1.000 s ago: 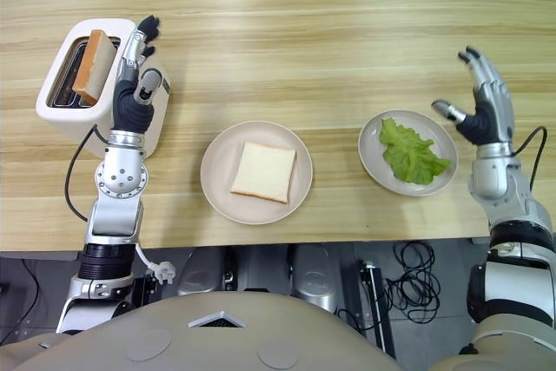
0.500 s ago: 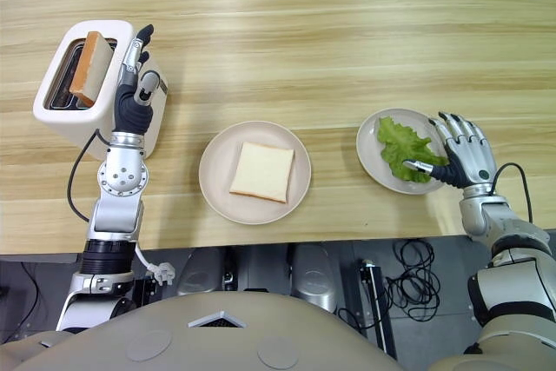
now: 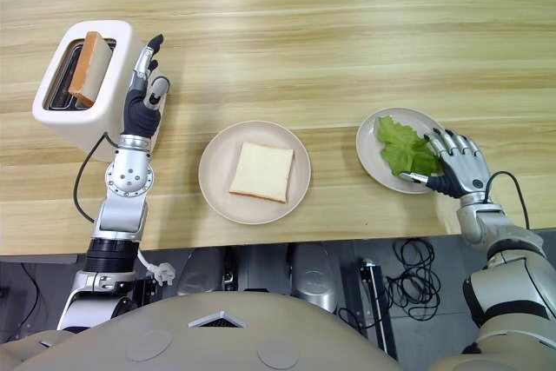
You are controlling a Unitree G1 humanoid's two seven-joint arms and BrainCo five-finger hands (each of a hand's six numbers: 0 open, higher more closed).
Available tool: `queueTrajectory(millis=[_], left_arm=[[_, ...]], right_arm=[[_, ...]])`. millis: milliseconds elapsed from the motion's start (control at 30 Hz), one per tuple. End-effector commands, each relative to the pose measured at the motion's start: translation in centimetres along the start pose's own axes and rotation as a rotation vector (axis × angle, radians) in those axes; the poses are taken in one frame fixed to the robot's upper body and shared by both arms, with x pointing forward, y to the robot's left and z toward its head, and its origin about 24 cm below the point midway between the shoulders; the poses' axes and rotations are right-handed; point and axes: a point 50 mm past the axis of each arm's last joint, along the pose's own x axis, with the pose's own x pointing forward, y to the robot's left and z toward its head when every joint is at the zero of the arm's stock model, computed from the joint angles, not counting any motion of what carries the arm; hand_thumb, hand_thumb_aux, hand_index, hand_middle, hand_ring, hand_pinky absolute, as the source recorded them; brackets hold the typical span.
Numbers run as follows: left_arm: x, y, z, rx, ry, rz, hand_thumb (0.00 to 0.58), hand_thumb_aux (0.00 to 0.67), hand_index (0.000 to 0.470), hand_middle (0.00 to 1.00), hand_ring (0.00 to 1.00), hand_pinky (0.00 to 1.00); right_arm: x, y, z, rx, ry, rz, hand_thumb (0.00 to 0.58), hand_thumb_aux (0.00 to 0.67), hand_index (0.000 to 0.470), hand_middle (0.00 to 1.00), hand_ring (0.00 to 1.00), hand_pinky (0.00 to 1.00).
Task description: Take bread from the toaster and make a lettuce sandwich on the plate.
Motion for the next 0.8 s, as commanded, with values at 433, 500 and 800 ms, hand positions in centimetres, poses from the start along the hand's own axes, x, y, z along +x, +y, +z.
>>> queueTrajectory(millis=[433,500,800], left_arm=[[0.0,-1.2,-1.0,-0.004,0.02,-0.047,0.0,0.0,0.0,0.0,0.0,0.0],[0.0,-1.3,-1.1,-0.004,0.02,-0.052,0.0,0.0,0.0,0.0,0.0,0.0],[0.1,-1.7,-1.4,0.002,0.026,-0.064,0.0,0.0,0.0,0.0,0.0,0.0]], right_arm=[[0.6,0.1,0.9,0.035,-0.018,-0.031,0.558,0.539,0.37,0.0,0.0,0.0],[0.8,0.0,1.0,0.038,-0.023,-0.041,0.567,0.57,0.391,0.0,0.0,0.0],[2.0,-1.5,1.2,0.069,-0.038,-0.135,0.58,0.67,0.46,0.45,0.45,0.45]])
